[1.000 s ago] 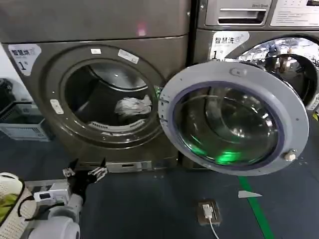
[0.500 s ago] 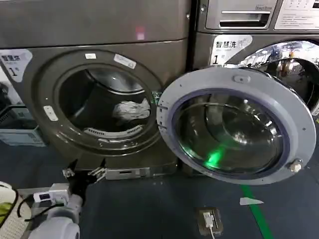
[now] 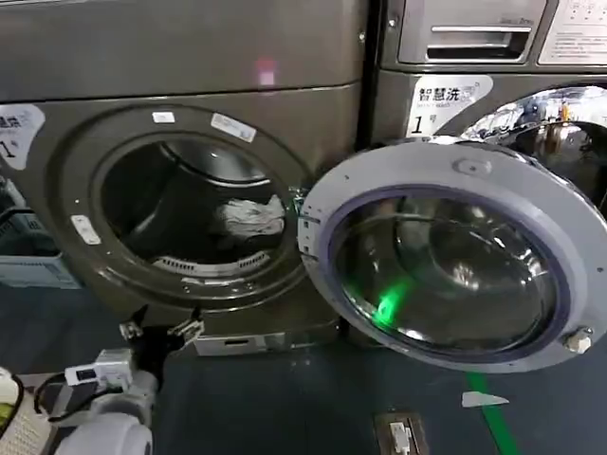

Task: Grasp the clothes from the dryer.

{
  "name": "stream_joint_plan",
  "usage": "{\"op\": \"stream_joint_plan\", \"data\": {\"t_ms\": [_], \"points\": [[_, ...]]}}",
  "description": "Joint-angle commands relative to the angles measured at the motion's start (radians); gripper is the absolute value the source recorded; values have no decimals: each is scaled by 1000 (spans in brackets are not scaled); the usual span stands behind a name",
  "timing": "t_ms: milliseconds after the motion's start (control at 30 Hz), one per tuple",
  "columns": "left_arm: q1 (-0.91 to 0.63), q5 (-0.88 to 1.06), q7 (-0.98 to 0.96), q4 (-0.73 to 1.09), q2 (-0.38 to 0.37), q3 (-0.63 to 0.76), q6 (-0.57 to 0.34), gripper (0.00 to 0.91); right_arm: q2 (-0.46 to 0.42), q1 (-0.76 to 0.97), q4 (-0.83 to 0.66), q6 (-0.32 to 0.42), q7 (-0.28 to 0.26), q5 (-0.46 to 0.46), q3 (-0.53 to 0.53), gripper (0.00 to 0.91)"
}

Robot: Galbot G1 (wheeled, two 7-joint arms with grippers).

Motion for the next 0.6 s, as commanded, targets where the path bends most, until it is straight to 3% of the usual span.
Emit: {"op": "stream_joint_plan", "data": {"t_ms": [33, 600], "points": [[1, -2, -4, 2, 2, 0, 49, 907, 2, -2, 1, 0, 0, 0, -1, 907], [2, -3, -3, 2, 4, 1, 49, 907, 6, 4, 6, 0, 3, 0, -10, 907]]}}
